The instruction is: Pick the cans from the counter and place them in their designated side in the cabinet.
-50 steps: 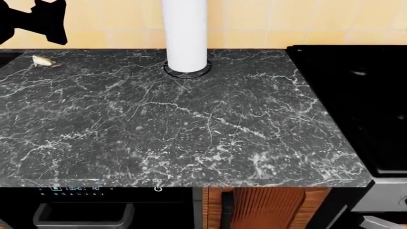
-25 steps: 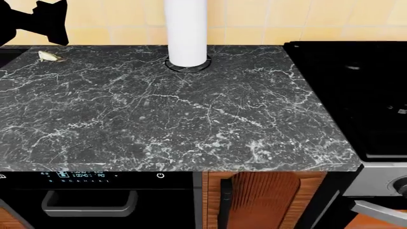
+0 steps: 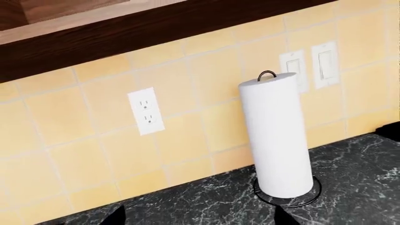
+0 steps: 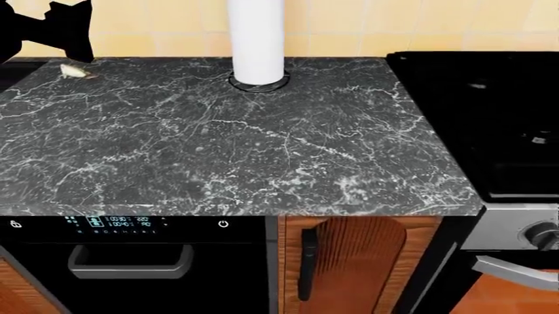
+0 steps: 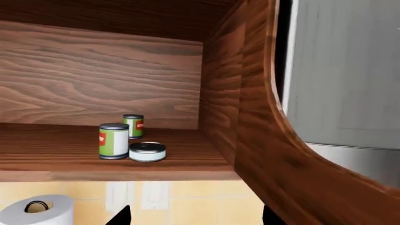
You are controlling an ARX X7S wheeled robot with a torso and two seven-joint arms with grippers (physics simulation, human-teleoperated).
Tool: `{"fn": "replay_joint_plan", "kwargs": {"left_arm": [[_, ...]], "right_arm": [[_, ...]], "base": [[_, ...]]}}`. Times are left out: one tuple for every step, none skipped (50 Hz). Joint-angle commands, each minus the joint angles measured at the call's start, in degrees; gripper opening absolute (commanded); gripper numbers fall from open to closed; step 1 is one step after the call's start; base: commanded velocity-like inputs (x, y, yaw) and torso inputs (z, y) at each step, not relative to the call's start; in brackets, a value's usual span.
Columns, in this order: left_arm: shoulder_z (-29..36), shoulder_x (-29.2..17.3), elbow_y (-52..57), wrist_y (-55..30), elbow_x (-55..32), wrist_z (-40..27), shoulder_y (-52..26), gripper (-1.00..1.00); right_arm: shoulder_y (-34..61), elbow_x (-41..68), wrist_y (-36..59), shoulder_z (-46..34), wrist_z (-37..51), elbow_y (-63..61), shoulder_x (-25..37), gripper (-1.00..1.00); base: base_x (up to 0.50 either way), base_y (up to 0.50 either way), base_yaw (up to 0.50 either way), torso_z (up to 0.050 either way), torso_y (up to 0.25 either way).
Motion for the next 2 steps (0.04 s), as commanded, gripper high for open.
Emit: {"fn": "replay_joint_plan", "kwargs": {"left_arm": [[0.05,0.0,-0.1,0.06,-0.03,-0.03,-0.09,1.0],[0.04,-0.02,-0.05,0.01,-0.06,-0.03,-0.11,1.0]], "right_arm": [[-0.05,0.03,-0.03,0.09,-0.09,0.0,-0.05,1.0],[-0.06,0.03,-0.03,0.12,-0.07,0.0,-0.05,1.0]], "base": [[-0.12,0.0,0.0,0.0,0.0],[-0.12,0.0,0.0,0.0,0.0]]}}
